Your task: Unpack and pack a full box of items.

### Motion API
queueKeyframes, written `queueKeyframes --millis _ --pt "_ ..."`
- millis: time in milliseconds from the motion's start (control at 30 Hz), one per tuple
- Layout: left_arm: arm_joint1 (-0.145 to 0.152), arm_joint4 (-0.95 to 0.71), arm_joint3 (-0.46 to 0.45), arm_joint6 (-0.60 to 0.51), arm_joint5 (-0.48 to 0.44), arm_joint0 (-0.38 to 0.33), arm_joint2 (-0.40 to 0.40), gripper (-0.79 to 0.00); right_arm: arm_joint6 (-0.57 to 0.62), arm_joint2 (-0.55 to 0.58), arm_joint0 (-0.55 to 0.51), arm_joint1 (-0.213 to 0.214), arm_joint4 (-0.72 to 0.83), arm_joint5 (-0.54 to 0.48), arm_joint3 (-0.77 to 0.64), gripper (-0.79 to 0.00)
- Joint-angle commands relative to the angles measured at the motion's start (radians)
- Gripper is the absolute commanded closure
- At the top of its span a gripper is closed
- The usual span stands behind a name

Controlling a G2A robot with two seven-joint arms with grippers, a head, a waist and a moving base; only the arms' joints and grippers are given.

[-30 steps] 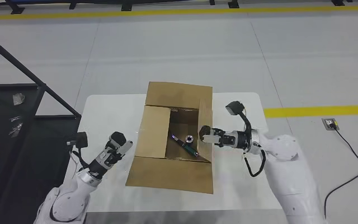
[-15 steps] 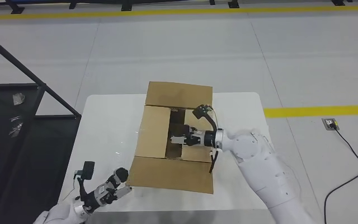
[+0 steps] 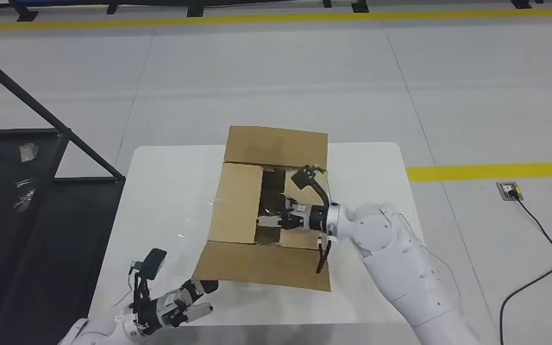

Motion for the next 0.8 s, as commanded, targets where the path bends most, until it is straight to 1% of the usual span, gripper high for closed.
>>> queueKeyframes --millis 0,33,167,267,467,533,567,633,700,767 --pt "0.012 -0.031 -0.011 0.0 0.0 -0.008 0.004 -0.785 -0.136 0.049 -0.043 0.008 -0.022 -0.013 -0.054 -0.785" --pt "0.017 -0.041 -0.017 0.0 0.0 -0.013 0.005 -0.785 -0.195 0.069 -0.064 0.01 -0.035 0.01 -0.07 -0.785" --pt "0.025 -0.066 -0.033 0.0 0.0 -0.048 0.001 -0.785 -0.195 0.069 -0.064 0.01 -0.035 0.01 -0.07 -0.785" --pt "0.019 -0.039 -0.04 0.037 0.0 -0.072 -0.001 -0.785 -0.195 0.069 -0.064 0.01 -0.035 0.01 -0.07 -0.785" --pt "-0.001 0.11 -0.034 0.154 0.0 -0.114 0.019 -0.785 -0.195 0.069 -0.064 0.01 -0.035 0.01 -0.07 -0.785" --pt "-0.008 0.142 -0.015 0.19 0.0 -0.132 0.034 -0.785 -0.205 0.067 -0.079 0.011 -0.048 0.041 -0.076 -0.785" --pt "-0.01 0.159 -0.006 0.206 0.002 -0.144 0.041 -0.785 -0.228 0.071 -0.082 0.011 -0.06 0.065 -0.081 -0.785" --pt "-0.016 0.202 0.009 0.239 0.022 -0.172 0.053 -0.785 -0.318 0.084 -0.095 0.011 -0.104 0.107 -0.098 -0.785" --pt "-0.023 0.253 0.017 0.276 0.045 -0.194 0.065 -0.785 -0.403 0.098 -0.111 0.012 -0.132 0.114 -0.117 -0.785" --pt "-0.029 0.297 0.024 0.311 0.062 -0.211 0.08 -0.785 -0.462 0.121 -0.118 0.014 -0.142 0.107 -0.117 -0.785"
